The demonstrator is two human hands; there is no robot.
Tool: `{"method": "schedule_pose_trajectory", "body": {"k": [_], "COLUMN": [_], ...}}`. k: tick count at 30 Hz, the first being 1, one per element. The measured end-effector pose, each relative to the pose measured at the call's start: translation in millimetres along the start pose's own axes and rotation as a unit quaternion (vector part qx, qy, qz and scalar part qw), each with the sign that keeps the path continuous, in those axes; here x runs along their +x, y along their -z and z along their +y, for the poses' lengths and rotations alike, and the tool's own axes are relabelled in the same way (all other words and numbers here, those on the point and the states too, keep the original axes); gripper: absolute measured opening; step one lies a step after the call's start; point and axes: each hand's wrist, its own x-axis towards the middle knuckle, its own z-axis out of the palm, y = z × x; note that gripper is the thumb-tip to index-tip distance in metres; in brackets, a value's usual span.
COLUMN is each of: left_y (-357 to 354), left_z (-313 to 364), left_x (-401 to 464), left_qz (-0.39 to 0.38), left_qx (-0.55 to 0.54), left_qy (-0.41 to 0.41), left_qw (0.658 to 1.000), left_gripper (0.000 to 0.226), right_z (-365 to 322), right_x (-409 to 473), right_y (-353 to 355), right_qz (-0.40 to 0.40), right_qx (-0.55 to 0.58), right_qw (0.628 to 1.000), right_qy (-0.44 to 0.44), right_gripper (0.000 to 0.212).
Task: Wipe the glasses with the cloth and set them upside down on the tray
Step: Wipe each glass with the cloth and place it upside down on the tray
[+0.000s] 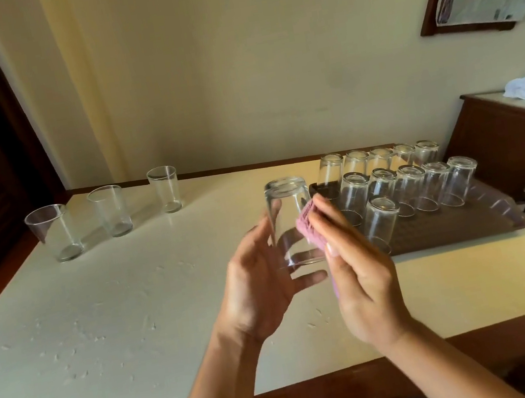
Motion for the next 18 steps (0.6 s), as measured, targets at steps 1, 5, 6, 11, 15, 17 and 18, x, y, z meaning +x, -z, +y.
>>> {"method": "schedule_pose_trajectory", "body": {"k": [1, 5, 6, 11, 15, 17, 18], "left_y": [0, -7, -9, -3, -6, -11, -14], "left_z": [0, -6, -6, -2, -7, -11, -11], "left_x": [-2, -2, -1, 1, 0, 1, 2], "left_qz": [-0.022, -0.003, 0.022, -0.010, -0.022, 0.032, 0.051], "left_qx": [0.005, 0.031, 0.031, 0.057, 0.058, 0.038, 0.036], "left_qy": [0.016, -0.017, -0.035, -0.022, -0.012, -0.045, -0.055], "left_qw": [1.000, 0.999, 0.999, 0.998, 0.998, 0.998, 0.997], "left_gripper": [0.053, 0.058, 0.062, 0.065, 0.070, 0.073, 0.070], "right_z": [2, 3, 1, -1, 4, 0, -4], "right_x": [7, 28, 24, -10, 24, 26, 21], "right_y": [4, 14, 12, -2, 12, 10, 7], "right_qz": [0.002, 0.007, 0.004, 0.002, 0.032, 0.037, 0.031], "right_qx": [0.001, -0.038, -0.041, -0.014, -0.020, -0.017, -0.008], "right_qw": [1.000, 0.999, 0.999, 1.000, 0.999, 0.999, 0.999], "right_qy": [-0.005, -0.002, 0.001, -0.009, -0.017, -0.020, -0.022], "right_gripper": [0.040, 0.040, 0.041, 0.043, 0.041, 0.041, 0.041]}}
